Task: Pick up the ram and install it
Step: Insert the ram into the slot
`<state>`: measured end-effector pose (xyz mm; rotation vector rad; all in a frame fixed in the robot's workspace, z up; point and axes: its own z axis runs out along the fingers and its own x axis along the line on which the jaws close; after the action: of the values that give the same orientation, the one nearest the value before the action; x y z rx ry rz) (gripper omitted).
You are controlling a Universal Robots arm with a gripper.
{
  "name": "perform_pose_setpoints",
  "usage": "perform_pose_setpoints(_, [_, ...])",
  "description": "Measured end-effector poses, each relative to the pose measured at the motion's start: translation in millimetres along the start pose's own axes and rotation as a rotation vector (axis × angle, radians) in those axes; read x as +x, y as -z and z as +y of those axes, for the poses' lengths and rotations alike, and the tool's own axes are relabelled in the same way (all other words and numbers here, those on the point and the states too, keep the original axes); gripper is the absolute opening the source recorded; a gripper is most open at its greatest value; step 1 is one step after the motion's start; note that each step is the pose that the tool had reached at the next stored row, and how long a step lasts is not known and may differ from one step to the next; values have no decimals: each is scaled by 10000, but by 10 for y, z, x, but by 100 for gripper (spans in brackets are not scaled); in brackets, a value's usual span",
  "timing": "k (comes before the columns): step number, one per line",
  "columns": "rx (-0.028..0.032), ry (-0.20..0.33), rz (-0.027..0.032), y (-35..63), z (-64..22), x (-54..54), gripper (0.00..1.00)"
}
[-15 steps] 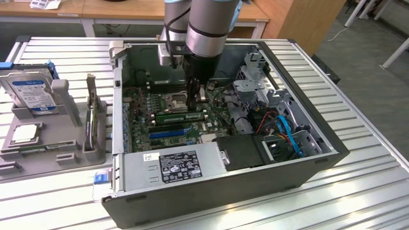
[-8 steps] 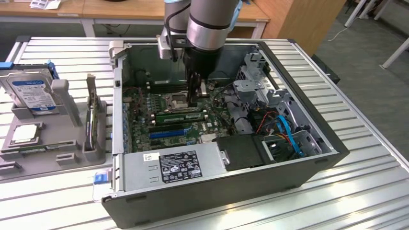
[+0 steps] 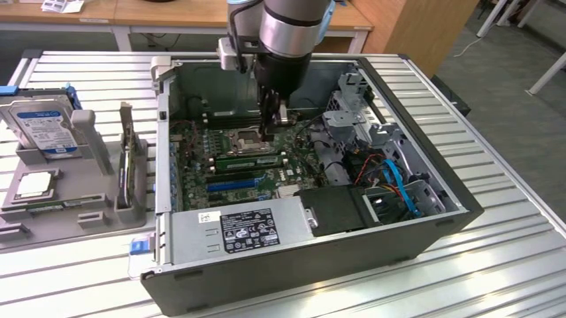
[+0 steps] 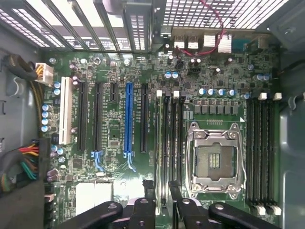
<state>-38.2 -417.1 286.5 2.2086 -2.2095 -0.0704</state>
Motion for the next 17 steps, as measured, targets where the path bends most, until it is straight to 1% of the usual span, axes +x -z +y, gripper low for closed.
perform_pose_setpoints(7, [-8,0,0,144,6,-3,25])
perform_pose_setpoints(17, [-11,0,-1,283,12,-6,25])
